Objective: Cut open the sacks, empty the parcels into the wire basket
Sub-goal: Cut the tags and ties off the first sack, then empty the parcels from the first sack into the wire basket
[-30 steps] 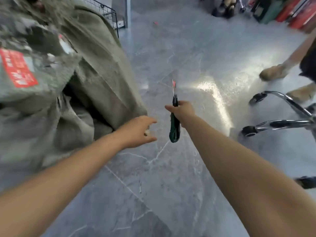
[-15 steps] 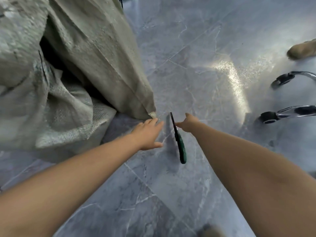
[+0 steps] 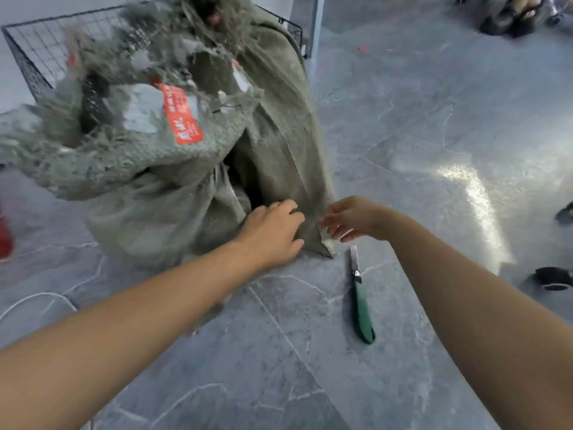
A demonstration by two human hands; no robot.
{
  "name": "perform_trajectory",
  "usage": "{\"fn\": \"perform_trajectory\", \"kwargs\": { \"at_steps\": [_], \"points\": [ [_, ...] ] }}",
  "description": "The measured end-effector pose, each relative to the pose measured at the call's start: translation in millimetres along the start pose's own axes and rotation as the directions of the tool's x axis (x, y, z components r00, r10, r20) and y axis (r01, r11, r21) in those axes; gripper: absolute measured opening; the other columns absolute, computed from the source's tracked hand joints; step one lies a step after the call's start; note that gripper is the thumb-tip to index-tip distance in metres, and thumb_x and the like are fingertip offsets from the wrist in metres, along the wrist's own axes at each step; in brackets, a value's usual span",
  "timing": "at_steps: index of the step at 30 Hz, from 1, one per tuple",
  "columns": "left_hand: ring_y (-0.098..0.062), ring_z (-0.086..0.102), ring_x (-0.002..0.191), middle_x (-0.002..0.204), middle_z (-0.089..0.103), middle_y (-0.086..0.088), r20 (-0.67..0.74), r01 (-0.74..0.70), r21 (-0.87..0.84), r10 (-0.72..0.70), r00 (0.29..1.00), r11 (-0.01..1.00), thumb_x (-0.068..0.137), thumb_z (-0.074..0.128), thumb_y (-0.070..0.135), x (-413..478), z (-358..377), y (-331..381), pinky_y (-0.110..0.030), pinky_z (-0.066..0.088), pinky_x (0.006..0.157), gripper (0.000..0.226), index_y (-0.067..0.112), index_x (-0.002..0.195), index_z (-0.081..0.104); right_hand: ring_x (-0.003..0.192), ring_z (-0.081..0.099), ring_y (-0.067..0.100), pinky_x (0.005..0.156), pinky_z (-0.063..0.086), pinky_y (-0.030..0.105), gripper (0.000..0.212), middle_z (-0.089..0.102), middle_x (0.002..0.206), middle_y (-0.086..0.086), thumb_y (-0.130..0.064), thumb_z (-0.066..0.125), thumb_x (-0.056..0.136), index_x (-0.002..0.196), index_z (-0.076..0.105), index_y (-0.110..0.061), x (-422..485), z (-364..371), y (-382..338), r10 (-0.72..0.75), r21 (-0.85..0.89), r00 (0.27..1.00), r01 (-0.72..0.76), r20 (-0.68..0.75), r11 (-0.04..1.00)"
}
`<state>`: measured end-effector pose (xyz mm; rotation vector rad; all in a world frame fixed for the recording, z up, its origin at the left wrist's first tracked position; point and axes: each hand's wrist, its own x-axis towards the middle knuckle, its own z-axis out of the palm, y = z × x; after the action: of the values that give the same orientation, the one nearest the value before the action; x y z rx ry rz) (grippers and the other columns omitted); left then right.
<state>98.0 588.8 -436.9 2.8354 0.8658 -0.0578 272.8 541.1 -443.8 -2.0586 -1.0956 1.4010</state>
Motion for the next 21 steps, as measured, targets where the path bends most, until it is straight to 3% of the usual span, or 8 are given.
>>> {"fn": "perform_trajectory", "kwargs": {
  "at_steps": [2, 5, 8, 11, 14, 16, 19, 21],
  "points": [
    [-0.023, 0.055, 0.112, 0.121, 0.057, -0.004, -0.142, 0.058, -0.198, -0.087, 0.986, 0.978, 0.087, 0.056, 0.031, -6, -20, -11, -0.036, 0.047, 0.092, 0.033, 0.014, 0.115, 0.059, 0.064, 0.062, 0.009, 0.068, 0.051, 0.022, 0.015, 0.063, 0.075, 0.001, -0.017, 0.055, 0.092, 0.078, 0.06, -0.018, -9, 0, -27, -0.061, 0.043, 0.987, 0.055, 0.149, 0.998],
    [-0.027, 0.063, 0.088, 0.095, 0.065, -0.012, -0.343, 0.106, -0.445, -0.279, 0.897, 0.889, 0.083, 0.062, 0.021, -13, -52, -37, -0.036, 0.051, 0.08, 0.017, 0.008, 0.092, 0.069, 0.081, 0.065, 0.007, 0.081, 0.05, 0.022, 0.009, 0.068, 0.087, -0.004, -0.02, 0.054, 0.092, 0.093, 0.062, -0.026, -12, 12, -67, -0.192, 0.095, 0.961, 0.176, 0.2, 0.98],
    [-0.02, 0.064, 0.086, 0.103, 0.06, -0.009, -0.481, 0.104, -0.499, -0.375, 0.792, 0.86, 0.084, 0.061, 0.016, -24, -76, -68, -0.029, 0.049, 0.079, 0.015, 0.007, 0.094, 0.066, 0.107, 0.059, 0.014, 0.091, 0.047, 0.025, 0.026, 0.066, 0.109, 0.0, -0.023, 0.056, 0.091, 0.115, 0.057, -0.03, -14, 30, -99, -0.24, 0.008, 0.937, 0.246, 0.256, 0.969],
    [-0.013, 0.059, 0.09, 0.113, 0.054, -0.007, -0.558, 0.105, -0.514, -0.425, 0.712, 0.851, 0.086, 0.059, 0.012, -39, -85, -98, -0.017, 0.048, 0.07, 0.022, 0.006, 0.107, 0.061, 0.126, 0.048, 0.017, 0.1, 0.043, 0.03, 0.056, 0.05, 0.135, 0.004, -0.021, 0.057, 0.09, 0.14, 0.035, -0.033, -11, 53, -120, -0.248, 0.0, 0.902, 0.265, 0.354, 0.964],
    [-0.01, 0.059, 0.091, 0.118, 0.053, -0.007, -0.572, 0.137, -0.582, -0.523, 0.632, 0.801, 0.086, 0.058, 0.007, -54, -91, -129, -0.005, 0.043, 0.062, 0.024, 0.005, 0.11, 0.061, 0.139, 0.03, 0.015, 0.107, 0.031, 0.025, 0.076, 0.033, 0.146, 0.004, -0.016, 0.059, 0.09, 0.148, 0.013, -0.031, -4, 80, -140, -0.388, -0.018, 0.889, 0.404, 0.245, 0.915],
    [-0.013, 0.062, 0.095, 0.119, 0.056, -0.01, -0.553, 0.178, -0.657, -0.628, 0.548, 0.733, 0.086, 0.06, 0.009, -65, -97, -150, -0.009, 0.041, 0.075, 0.023, 0.005, 0.109, 0.062, 0.143, 0.021, 0.014, 0.11, 0.021, 0.022, 0.077, 0.024, 0.153, -0.001, -0.017, 0.059, 0.09, 0.149, 0.01, -0.029, 5, 96, -153, -0.494, -0.101, 0.865, 0.501, 0.087, 0.859],
    [-0.023, 0.058, 0.108, 0.115, 0.061, -0.012, -0.475, 0.362, -0.68, -0.759, 0.445, 0.638, 0.083, 0.067, 0.024, -85, -88, -177, -0.027, 0.042, 0.09, 0.031, 0.008, 0.109, 0.063, 0.145, 0.011, 0.016, 0.118, 0.013, 0.03, 0.08, 0.011, 0.158, 0.0, -0.024, 0.058, 0.091, 0.15, 0.005, -0.025, 26, 114, -158, -0.474, -0.278, 0.88, 0.45, -0.023, 0.849],
    [-0.025, 0.057, 0.11, 0.115, 0.063, -0.01, -0.264, 0.453, -0.76, -0.859, 0.439, 0.465, 0.072, 0.075, 0.04, -97, -72, -187, -0.033, 0.044, 0.095, 0.052, 0.009, 0.111, 0.061, 0.146, 0.011, 0.021, 0.119, 0.014, 0.034, 0.088, 0.007, 0.158, 0.007, -0.03, 0.062, 0.087, 0.151, 0.003, -0.018, 44, 121, -151, -0.357, -0.369, 0.934, 0.326, -0.019, 0.87]
  ]
}}
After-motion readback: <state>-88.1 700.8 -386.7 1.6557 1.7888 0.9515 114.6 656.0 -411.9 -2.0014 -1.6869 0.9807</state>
